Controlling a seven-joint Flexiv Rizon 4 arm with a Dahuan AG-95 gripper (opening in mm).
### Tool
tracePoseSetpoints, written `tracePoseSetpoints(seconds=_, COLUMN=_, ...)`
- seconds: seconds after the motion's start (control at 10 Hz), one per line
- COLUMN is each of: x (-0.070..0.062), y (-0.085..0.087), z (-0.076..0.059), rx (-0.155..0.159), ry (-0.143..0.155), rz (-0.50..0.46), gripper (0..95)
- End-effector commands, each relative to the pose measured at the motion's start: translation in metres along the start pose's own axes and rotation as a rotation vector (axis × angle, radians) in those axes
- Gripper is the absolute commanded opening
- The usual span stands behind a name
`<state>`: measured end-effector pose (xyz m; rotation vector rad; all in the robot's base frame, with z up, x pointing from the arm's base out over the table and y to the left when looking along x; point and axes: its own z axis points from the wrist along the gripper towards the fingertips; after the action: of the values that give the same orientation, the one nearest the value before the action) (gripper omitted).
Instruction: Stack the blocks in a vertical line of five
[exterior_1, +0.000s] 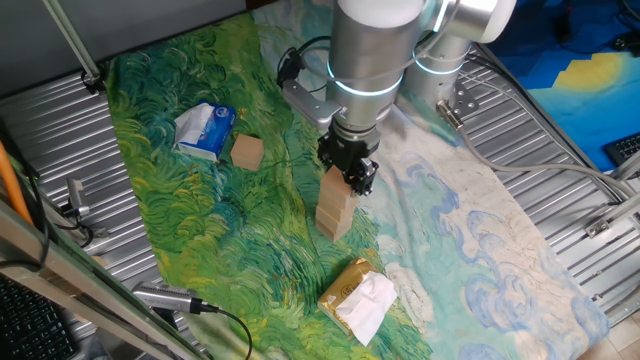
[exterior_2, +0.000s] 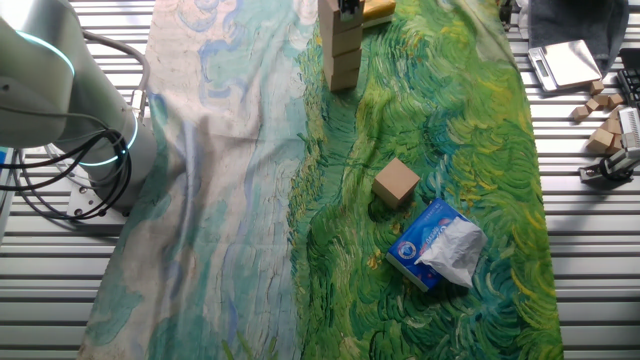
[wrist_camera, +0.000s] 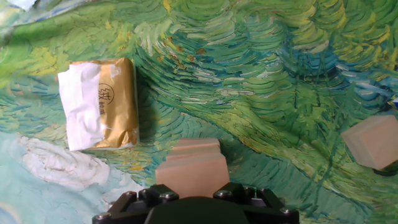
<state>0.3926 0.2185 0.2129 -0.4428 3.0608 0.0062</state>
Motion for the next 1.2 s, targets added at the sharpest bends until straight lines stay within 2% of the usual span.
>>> tracePoseSetpoints(seconds=0.1, x=0.0002, y=-0.0005, z=0.0009, rx=-0.005, ry=0.002, rz=-0.006, gripper=0.0)
tracePoseSetpoints(seconds=0.2, x=0.0004, y=-0.0006, z=0.0008, rx=-0.003, ry=0.005, rz=-0.01, gripper=19.0)
tracePoseSetpoints(seconds=0.3, x=0.0004, y=-0.0006, z=0.0008, rx=-0.009, ry=0.004, rz=-0.015, gripper=19.0)
tracePoseSetpoints(seconds=0.4, x=0.0004, y=-0.0006, z=0.0008, rx=-0.009, ry=0.004, rz=-0.015, gripper=38.0)
tracePoseSetpoints(seconds=0.6, x=0.0005, y=-0.0007, z=0.0007, rx=-0.009, ry=0.009, rz=-0.021, gripper=38.0)
tracePoseSetpoints(seconds=0.7, x=0.0005, y=-0.0007, z=0.0007, rx=-0.011, ry=0.01, rz=-0.023, gripper=57.0)
tracePoseSetpoints(seconds=0.9, x=0.0005, y=-0.0007, z=0.0007, rx=-0.013, ry=0.012, rz=-0.032, gripper=57.0)
tracePoseSetpoints(seconds=1.0, x=0.0006, y=-0.0007, z=0.0007, rx=-0.015, ry=0.016, rz=-0.037, gripper=76.0)
tracePoseSetpoints(seconds=1.2, x=0.0007, y=-0.0007, z=0.0007, rx=-0.02, ry=0.019, rz=-0.051, gripper=76.0)
